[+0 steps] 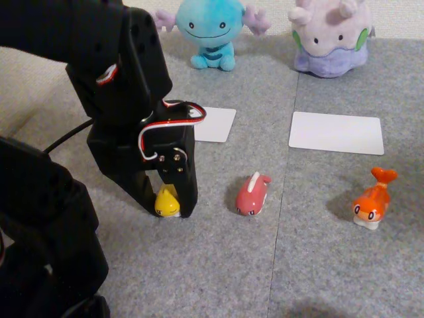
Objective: Wooper wants to eat egg sudhi, and Goomy wants to eat shrimp sushi
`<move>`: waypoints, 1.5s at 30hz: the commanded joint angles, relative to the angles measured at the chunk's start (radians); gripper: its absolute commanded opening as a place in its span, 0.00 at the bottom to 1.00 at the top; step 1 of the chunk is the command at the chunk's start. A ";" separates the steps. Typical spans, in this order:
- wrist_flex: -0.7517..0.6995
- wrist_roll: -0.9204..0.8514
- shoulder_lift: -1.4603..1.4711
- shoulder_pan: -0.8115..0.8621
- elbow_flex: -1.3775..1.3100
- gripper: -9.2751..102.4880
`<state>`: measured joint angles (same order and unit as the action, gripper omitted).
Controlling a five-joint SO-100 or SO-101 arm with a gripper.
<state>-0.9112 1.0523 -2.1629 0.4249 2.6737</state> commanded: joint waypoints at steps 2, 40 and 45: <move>0.017 0.032 0.006 -0.011 -0.057 0.10; -0.031 0.353 0.946 -0.235 -1.065 0.35; -0.051 0.351 0.943 -0.258 -1.065 0.47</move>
<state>-0.9710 1.3959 -1.2103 0.1779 1.6322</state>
